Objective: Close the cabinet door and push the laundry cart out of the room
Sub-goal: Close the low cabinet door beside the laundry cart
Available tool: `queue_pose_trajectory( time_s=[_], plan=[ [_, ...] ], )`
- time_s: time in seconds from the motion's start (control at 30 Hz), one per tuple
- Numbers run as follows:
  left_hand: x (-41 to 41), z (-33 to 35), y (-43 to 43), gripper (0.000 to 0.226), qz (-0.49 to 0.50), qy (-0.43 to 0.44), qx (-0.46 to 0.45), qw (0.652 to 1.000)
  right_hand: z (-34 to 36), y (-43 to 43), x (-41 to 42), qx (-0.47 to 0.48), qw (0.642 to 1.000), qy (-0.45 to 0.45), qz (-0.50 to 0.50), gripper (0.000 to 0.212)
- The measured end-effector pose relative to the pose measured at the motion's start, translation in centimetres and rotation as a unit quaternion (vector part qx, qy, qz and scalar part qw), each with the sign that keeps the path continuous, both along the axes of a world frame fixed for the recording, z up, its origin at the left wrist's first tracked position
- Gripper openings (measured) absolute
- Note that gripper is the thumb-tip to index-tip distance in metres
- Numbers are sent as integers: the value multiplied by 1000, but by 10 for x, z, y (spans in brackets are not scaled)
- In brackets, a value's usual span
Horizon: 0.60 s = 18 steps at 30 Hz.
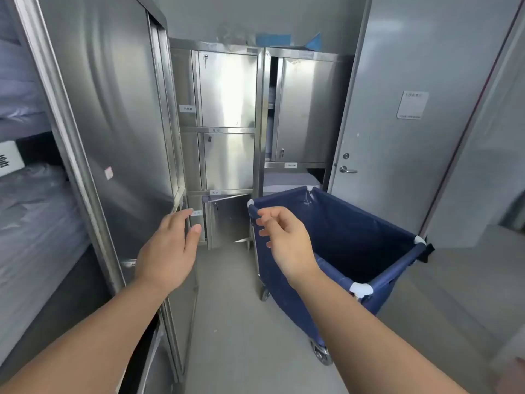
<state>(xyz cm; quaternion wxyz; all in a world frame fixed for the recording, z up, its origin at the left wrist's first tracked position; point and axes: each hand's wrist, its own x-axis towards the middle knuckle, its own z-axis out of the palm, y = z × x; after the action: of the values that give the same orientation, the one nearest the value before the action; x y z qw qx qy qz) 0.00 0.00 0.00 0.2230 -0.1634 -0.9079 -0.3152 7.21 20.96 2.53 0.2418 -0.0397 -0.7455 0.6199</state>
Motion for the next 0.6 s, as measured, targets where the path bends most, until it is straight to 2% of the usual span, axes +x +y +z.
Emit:
queue_pose_trajectory(
  time_s=[0.33,0.6],
  plan=[
    [-122,-13,71,44,0,7,16,1000,2,63,-124,11,1000,12,4,18],
    [-233,-25,125,38,35,-8,-27,999,-13,126,-256,39,999,-21,6,17]
  ],
)
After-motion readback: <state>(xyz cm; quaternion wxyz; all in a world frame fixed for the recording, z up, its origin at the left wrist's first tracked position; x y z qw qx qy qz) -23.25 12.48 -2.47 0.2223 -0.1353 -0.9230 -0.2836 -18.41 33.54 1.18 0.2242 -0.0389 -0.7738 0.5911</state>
